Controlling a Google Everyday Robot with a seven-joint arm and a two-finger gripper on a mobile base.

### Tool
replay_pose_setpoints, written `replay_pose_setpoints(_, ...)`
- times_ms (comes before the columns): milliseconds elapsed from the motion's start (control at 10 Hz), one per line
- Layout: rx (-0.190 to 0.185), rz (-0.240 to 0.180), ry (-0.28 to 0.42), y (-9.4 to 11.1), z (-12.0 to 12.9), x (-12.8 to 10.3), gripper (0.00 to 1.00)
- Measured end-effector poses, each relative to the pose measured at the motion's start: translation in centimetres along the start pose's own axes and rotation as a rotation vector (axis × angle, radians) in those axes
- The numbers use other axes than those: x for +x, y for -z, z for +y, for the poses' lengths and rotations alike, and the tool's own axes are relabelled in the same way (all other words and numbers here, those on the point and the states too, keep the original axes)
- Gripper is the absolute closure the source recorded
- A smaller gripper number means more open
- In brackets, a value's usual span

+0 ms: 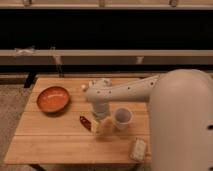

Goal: Drag the pepper across the table

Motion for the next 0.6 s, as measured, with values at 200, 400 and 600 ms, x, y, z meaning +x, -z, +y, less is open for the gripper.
replay_pose_setpoints(200,-0.001,-0.097,0.031,2.5,0.2,-0.8,0.2)
replay_pose_setpoints(400,0.001,-0.169,0.063,4.8,0.4,-1.7,0.2)
replay_pose_setpoints(600,0.002,-0.197,0.074,5.9,0.4,-1.9,0.2)
